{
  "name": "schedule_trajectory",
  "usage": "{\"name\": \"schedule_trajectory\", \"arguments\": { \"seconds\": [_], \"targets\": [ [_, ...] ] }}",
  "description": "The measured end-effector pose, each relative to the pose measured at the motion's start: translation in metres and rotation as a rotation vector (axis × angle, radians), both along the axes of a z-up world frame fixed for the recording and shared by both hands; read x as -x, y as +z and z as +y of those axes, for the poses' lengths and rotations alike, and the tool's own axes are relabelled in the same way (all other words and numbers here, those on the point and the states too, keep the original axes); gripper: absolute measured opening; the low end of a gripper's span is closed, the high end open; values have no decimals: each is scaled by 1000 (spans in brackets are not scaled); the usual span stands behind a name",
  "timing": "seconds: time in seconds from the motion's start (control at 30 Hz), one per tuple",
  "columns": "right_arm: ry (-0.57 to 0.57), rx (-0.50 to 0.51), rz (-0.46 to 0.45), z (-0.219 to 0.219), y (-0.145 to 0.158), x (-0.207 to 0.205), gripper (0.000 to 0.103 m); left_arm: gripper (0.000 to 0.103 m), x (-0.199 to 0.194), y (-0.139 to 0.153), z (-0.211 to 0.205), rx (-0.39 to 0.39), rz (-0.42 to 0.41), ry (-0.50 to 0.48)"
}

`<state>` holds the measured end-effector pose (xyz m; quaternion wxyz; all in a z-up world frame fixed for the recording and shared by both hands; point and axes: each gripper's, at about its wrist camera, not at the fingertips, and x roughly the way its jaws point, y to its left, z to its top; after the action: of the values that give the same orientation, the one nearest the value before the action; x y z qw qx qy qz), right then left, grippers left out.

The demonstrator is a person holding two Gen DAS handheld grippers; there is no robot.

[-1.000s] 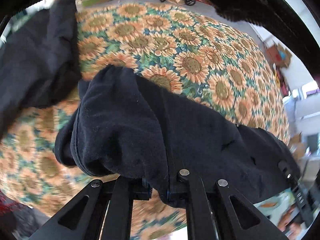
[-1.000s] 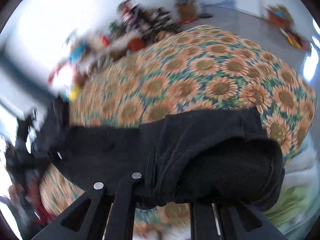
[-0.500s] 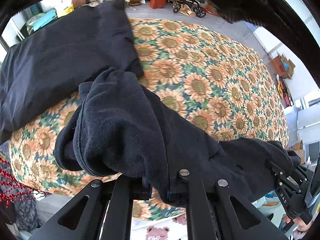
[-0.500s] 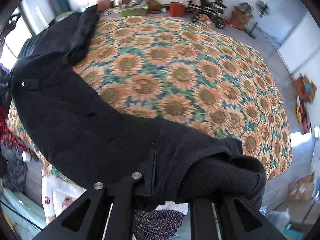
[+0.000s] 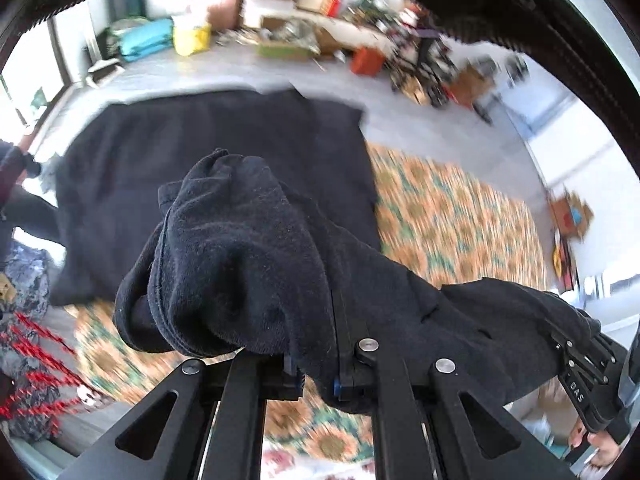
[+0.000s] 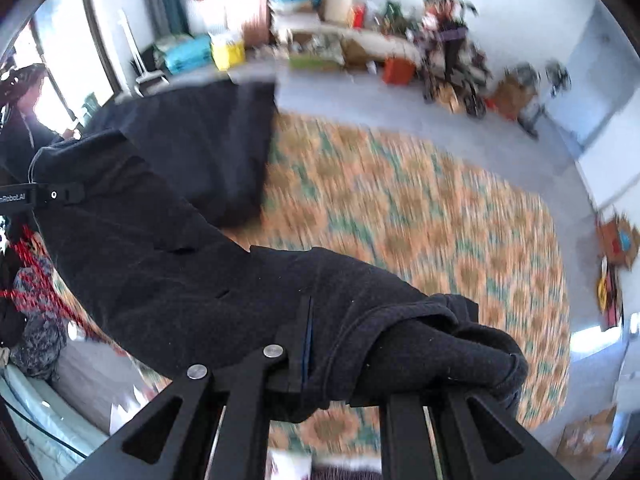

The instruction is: Fold clothes

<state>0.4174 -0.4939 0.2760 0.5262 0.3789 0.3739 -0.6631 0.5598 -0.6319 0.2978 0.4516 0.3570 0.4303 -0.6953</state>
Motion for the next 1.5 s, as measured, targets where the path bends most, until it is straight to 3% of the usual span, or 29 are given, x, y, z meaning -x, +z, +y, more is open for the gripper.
{"name": "schedule_trajectory", "arguments": {
  "seconds": [0.13, 0.3, 0.37, 0.47, 0.53, 0.6, 0.67, 0.73, 0.77, 0.83, 0.87, 0.93, 0.97, 1.03, 1.13, 1.27, 1.43, 1.5],
  "targets": [
    [72, 106, 32, -80, 36, -31, 11, 9, -47, 37, -63, 78, -5, 97],
    [147, 233, 2, -185, 34, -73, 11, 9, -116, 47, -124, 222, -32, 210],
    [151, 271, -57, -218, 16, -84, 11, 9, -131, 22, -140, 231, -72, 230],
    [157, 260, -92, -254, -48, -103, 12, 9, -148, -58, -156, 163, -108, 245],
    [144, 154, -83, -265, -108, -110, 12, 9, -161, -135, -160, 7, -110, 256],
    [136, 11, -131, -261, -168, -114, 12, 10, -171, -181, -154, -69, -42, 257],
    [148, -78, -168, -253, -208, -116, 13, 14, -175, -191, -145, -41, -6, 243],
    [213, -52, -116, -244, -209, -119, 20, 16, -178, -187, -145, -59, -5, 240],
    [218, -40, -93, -242, -203, -117, 32, 17, -179, -185, -144, -68, -5, 239],
    [169, -72, -105, -240, -195, -108, 46, 20, -182, -179, -148, -142, -8, 256],
    [141, -103, -118, -239, -192, -103, 60, 25, -184, -177, -149, -171, -13, 266],
    [92, -166, -134, -236, -192, -90, 66, 37, -188, -172, -148, -214, -23, 291],
    [74, -182, -138, -233, -190, -84, 66, 50, -190, -168, -145, -213, -34, 300],
    [62, -177, -105, -225, -184, -77, 68, 61, -194, -159, -137, -195, -76, 314],
    [75, -155, -1, -213, -176, -78, 73, 61, -196, -148, -121, -163, -111, 303],
    [100, -183, 127, -199, -172, -89, 66, 61, -194, -133, -101, -135, -137, 273],
    [137, -50, 90, -196, -140, -105, 60, 61, -179, -111, -98, -44, -107, 255],
    [161, -6, 60, -199, -136, -112, 47, 61, -168, -110, -105, -16, -95, 240]
  ]
}}
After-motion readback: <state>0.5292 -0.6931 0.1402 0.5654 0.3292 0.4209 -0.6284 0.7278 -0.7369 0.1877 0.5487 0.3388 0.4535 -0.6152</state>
